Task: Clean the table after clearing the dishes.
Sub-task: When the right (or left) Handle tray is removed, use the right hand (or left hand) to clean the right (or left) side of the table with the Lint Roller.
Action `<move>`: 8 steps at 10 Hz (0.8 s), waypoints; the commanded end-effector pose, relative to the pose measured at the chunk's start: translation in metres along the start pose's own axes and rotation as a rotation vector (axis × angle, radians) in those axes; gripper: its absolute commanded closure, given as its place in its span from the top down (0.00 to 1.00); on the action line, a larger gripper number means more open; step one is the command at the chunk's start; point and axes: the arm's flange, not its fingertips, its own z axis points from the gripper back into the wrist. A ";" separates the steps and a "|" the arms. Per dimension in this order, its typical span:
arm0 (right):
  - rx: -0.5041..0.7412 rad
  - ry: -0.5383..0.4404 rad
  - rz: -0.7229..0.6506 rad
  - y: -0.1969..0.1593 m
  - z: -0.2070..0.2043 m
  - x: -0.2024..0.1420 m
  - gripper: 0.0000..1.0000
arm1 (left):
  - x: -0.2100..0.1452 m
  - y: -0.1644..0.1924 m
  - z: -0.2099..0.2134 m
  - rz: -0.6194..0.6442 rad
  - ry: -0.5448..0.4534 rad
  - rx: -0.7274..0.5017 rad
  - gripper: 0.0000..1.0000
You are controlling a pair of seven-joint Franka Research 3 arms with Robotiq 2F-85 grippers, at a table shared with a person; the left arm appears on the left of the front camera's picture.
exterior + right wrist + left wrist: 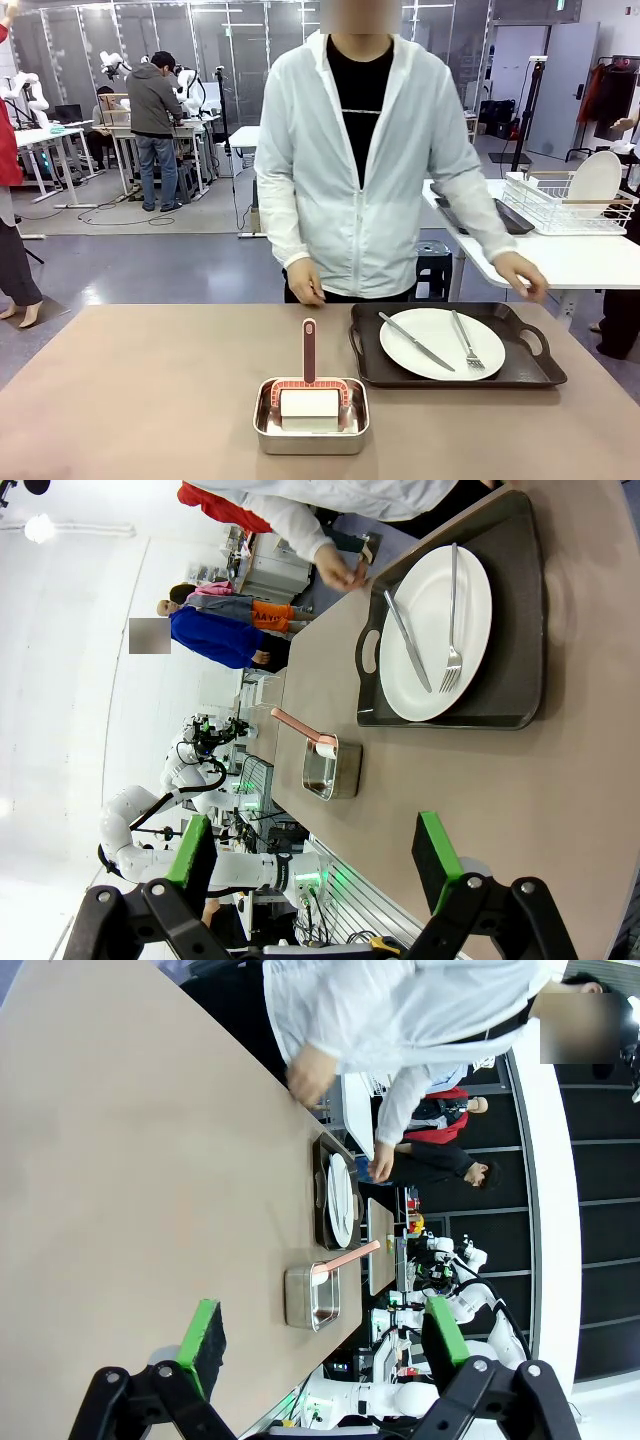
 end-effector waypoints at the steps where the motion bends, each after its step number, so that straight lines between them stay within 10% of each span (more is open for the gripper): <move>1: 0.009 0.002 0.003 0.002 0.001 -0.002 1.00 | -0.002 -0.005 0.002 0.012 0.000 -0.001 1.00; 8: 0.009 0.002 0.003 0.002 0.001 -0.002 1.00 | -0.002 -0.005 0.002 0.012 0.000 -0.001 1.00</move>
